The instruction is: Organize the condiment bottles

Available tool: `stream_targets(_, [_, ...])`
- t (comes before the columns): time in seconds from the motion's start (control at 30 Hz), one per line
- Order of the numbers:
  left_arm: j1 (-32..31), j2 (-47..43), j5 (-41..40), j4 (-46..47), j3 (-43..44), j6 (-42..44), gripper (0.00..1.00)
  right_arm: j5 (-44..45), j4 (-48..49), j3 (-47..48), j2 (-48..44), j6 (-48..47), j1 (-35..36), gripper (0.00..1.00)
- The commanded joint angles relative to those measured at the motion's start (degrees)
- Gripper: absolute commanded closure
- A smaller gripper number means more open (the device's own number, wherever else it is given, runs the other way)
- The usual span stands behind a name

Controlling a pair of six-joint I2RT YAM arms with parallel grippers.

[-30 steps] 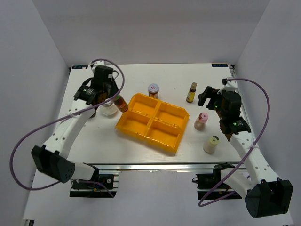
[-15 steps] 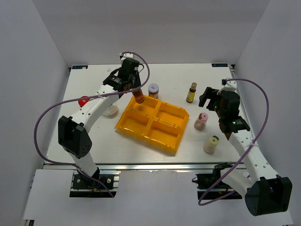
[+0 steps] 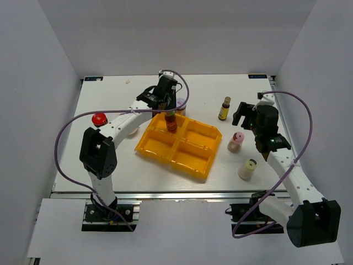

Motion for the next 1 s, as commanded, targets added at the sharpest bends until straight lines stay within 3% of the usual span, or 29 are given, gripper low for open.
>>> stream_targets(0.0, [-1.0,-1.0,1.0,5.1,3.3,1.2,1.0,1.1,0.7,3.0,0.1,-0.9,-0.3,0.11])
stream_targets(0.2, [-3.0,0.5,1.1,5.2,3.4,3.2,0.97,1.0,0.8,2.9,0.6,-1.0,-0.3,0.11])
stream_targets(0.4, [-3.6,1.0,-0.6,4.2,2.7,3.2,0.55,0.6,0.6,3.1,1.0,-1.2,-0.3,0.11])
stream_targets(0.53, [-3.7,0.9,-0.9,2.9,2.4,2.5,0.36,-0.1,0.3,3.2,1.1,-1.4,-0.3,0.11])
stream_targets(0.73, [-3.7,-0.8,-2.7,2.2,1.9,2.1,0.26,-1.3,-0.1,3.3,0.5,-1.3,-0.3,0.11])
stream_targets(0.83, [-3.7,-1.8,-3.7,2.0,1.9,2.0,0.02,-2.0,-0.1,3.3,-0.1,-1.3,-0.3,0.11])
stream_targets(0.97, [-3.7,-4.1,-6.3,1.3,1.9,1.8,0.02,-3.1,-0.8,3.5,-0.8,-1.7,-0.3,0.11])
